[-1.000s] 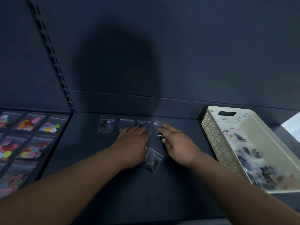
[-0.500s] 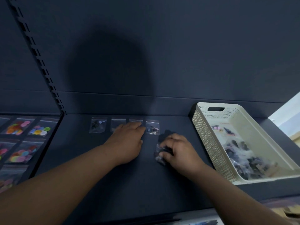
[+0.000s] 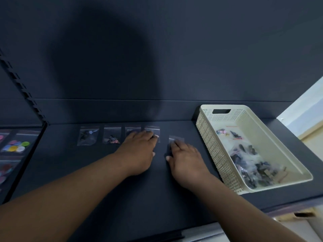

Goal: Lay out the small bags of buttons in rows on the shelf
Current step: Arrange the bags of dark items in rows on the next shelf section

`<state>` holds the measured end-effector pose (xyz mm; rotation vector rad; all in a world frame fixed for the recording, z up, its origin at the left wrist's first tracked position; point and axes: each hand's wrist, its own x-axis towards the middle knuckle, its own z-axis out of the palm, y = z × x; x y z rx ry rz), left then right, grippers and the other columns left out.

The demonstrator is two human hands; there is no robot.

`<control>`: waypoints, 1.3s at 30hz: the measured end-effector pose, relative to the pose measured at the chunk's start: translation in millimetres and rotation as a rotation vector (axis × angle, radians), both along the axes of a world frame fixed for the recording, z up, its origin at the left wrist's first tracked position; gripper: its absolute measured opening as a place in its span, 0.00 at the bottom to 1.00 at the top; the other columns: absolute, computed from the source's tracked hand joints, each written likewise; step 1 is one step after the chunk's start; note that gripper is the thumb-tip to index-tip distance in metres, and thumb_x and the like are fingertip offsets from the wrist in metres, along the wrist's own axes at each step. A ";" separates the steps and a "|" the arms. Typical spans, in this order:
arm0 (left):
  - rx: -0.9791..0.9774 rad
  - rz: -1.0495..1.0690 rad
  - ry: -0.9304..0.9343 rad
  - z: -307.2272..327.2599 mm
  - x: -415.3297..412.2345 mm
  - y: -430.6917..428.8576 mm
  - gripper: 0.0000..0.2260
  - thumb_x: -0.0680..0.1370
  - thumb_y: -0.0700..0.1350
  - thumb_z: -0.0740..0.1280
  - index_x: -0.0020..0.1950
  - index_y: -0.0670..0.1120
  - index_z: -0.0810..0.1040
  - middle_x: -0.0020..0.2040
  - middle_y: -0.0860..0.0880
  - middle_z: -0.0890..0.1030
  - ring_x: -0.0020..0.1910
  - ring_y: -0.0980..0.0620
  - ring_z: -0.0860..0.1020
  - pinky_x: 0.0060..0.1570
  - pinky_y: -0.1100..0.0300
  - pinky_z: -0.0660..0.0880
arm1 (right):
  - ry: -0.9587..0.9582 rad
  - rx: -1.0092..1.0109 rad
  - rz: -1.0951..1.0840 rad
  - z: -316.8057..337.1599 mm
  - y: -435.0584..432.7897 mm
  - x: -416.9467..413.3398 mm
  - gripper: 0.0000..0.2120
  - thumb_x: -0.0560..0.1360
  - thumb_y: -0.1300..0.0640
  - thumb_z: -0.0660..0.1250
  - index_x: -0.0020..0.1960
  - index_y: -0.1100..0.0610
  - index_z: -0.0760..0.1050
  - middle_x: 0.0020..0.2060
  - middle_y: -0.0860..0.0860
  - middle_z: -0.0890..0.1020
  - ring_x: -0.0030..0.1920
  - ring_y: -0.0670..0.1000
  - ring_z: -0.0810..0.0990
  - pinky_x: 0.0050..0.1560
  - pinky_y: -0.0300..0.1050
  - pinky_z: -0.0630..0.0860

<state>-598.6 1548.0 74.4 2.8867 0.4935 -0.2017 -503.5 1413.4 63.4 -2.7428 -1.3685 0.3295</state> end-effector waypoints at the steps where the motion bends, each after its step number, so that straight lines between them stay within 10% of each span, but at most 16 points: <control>1: 0.001 0.002 0.003 -0.5 1.3 -0.1 0.26 0.82 0.50 0.54 0.78 0.46 0.50 0.78 0.49 0.51 0.77 0.50 0.49 0.73 0.53 0.43 | 0.009 -0.013 0.017 -0.4 3.4 7.6 0.27 0.81 0.47 0.52 0.76 0.55 0.53 0.76 0.53 0.55 0.75 0.55 0.54 0.75 0.49 0.49; 16: -0.028 0.011 -0.065 -13.5 2.7 2.4 0.28 0.81 0.52 0.55 0.78 0.47 0.48 0.79 0.48 0.48 0.77 0.51 0.47 0.74 0.53 0.42 | -0.043 0.054 0.034 -21.6 17.9 12.4 0.42 0.68 0.36 0.31 0.77 0.55 0.46 0.77 0.52 0.47 0.77 0.50 0.44 0.73 0.46 0.38; 23: -0.018 0.018 -0.070 -14.4 3.5 5.9 0.29 0.81 0.53 0.55 0.78 0.47 0.48 0.78 0.48 0.48 0.77 0.50 0.48 0.74 0.52 0.43 | -0.022 0.013 0.091 -14.2 25.0 21.6 0.29 0.81 0.44 0.48 0.77 0.54 0.46 0.77 0.52 0.46 0.77 0.49 0.43 0.74 0.47 0.39; 39: 0.083 0.294 -0.055 7.1 -51.8 28.7 0.27 0.82 0.51 0.53 0.78 0.45 0.49 0.78 0.44 0.49 0.77 0.46 0.50 0.74 0.52 0.45 | 0.002 0.144 0.360 -0.9 60.0 -27.2 0.27 0.81 0.48 0.52 0.77 0.54 0.51 0.77 0.51 0.50 0.77 0.49 0.45 0.72 0.43 0.35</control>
